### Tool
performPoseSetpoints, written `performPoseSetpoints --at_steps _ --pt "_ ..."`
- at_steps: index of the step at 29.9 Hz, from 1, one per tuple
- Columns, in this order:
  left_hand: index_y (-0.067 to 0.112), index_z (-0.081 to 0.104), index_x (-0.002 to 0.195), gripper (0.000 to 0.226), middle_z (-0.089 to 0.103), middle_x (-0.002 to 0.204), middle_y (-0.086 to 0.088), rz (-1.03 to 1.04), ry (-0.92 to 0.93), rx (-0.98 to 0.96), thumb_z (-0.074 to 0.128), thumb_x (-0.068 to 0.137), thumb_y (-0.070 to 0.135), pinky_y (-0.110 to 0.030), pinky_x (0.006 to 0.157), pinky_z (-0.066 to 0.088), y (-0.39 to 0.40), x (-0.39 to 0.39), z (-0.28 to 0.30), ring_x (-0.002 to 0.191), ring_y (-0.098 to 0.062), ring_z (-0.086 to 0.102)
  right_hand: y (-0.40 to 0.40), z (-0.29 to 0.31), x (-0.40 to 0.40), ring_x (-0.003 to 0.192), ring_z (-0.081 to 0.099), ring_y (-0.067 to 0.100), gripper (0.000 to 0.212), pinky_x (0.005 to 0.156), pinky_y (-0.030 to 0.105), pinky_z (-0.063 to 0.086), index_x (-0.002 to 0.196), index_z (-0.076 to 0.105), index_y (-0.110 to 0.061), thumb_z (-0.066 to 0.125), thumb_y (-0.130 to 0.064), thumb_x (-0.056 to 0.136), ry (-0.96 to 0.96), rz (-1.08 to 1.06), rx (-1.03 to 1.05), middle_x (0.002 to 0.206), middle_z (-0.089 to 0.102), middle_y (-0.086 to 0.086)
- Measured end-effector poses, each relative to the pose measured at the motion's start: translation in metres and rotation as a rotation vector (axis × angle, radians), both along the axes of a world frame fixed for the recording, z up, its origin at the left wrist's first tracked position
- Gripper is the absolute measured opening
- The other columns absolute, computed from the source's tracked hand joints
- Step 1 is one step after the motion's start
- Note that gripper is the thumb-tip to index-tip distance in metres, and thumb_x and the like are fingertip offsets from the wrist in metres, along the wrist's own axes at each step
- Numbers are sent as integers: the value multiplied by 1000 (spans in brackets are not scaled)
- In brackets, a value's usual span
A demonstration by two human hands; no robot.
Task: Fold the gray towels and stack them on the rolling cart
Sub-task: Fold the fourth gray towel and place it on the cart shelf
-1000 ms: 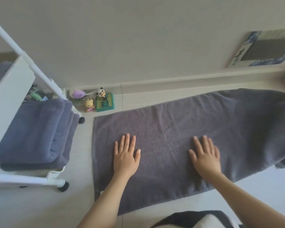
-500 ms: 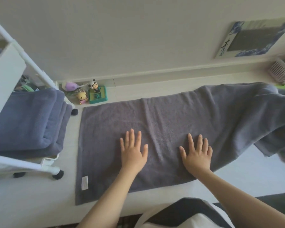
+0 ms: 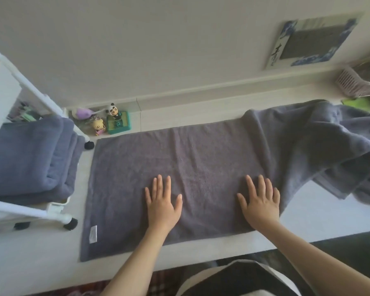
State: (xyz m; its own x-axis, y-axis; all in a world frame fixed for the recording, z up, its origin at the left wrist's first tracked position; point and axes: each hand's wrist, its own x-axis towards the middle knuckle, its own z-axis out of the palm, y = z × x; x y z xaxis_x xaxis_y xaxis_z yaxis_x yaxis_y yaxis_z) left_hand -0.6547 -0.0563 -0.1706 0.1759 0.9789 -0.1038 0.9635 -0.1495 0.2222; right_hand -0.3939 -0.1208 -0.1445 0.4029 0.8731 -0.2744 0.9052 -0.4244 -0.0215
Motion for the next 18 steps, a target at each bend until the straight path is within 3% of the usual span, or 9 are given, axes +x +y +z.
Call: performPoseSetpoints --at_steps 3,6,9,14,16,18 --pt "17 25 149 67 16 156 -12 -79 -77 2 23 91 50 -45 117 -1 -6 39 8 145 -26 14 8 0 12 144 -16 24 63 115 43 -13 149 -5 -30 10 -56 94 -16 96 26 158 -9 6" --pt "18 26 149 63 15 156 -9 -166 -25 -16 24 93 48 -44 115 -1 -14 61 5 145 -26 17 10 -4 28 144 -16 23 68 114 43 -16 149 -7 -33 -5 -62 87 -38 145 -17 158 -10 3" --pt "21 24 149 62 17 155 -6 -172 80 10 22 94 49 -47 114 5 -17 59 -6 144 -26 21 -3 -5 55 145 -11 26 64 115 43 -13 148 -7 -38 5 -63 90 -38 59 -32 159 -7 -1" --pt "21 17 150 68 11 157 -6 -131 111 -43 11 91 54 -46 115 -2 -18 71 -3 146 -25 11 -25 -1 94 145 -3 29 71 117 43 -3 149 -3 -35 -6 -65 84 -49 25 -13 159 -1 1" --pt "21 9 151 76 0 159 -6 -100 87 -74 0 85 58 -44 116 -10 -18 81 3 147 -22 -1 -26 2 97 145 9 29 76 115 42 0 150 10 -31 -12 -65 85 -1 82 41 158 11 3" --pt "22 4 152 80 -6 159 -5 -105 66 -79 -7 81 58 -42 116 -13 -17 100 11 147 -18 -8 -24 7 101 138 30 31 79 111 42 8 144 35 -24 -10 -60 90 28 142 105 150 35 7"
